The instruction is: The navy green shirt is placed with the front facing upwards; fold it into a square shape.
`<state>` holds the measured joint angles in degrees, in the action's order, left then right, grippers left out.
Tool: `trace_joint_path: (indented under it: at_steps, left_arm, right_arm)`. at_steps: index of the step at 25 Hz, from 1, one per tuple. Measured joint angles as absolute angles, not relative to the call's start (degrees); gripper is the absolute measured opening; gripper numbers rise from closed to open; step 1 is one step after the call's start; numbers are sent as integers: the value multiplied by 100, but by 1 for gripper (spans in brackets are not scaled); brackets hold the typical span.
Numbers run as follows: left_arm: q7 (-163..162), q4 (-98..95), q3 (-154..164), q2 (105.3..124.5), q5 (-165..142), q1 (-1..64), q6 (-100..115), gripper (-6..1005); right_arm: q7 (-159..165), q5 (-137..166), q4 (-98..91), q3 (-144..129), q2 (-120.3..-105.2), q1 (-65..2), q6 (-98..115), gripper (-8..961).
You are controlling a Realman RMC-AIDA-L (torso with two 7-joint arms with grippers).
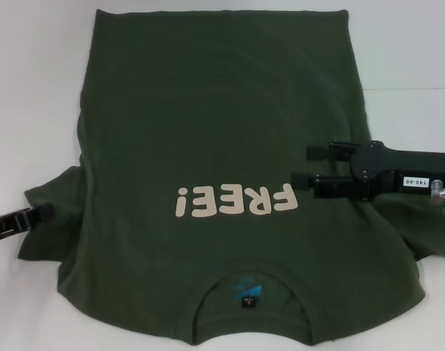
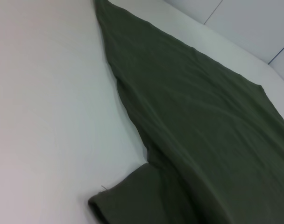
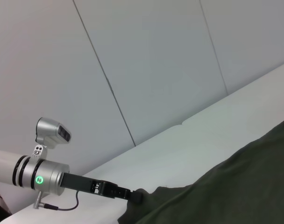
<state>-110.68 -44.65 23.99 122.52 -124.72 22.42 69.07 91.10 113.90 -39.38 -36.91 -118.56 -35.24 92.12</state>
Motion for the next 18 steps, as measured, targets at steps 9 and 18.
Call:
trace_joint_path:
  at_steps: [9,18]
  left_arm:
    - [-11074,-4482,2386,12198,-12471,2316,6733,22]
    - [-11074,-4584,2333,12052,-12681,2477,6191,2]
  right_arm:
    - [9142,11390,-3935,-3628,-11867,-3524,9193,898]
    - [9156,11390,-3797,-3559,-11910,-3538,9175,898]
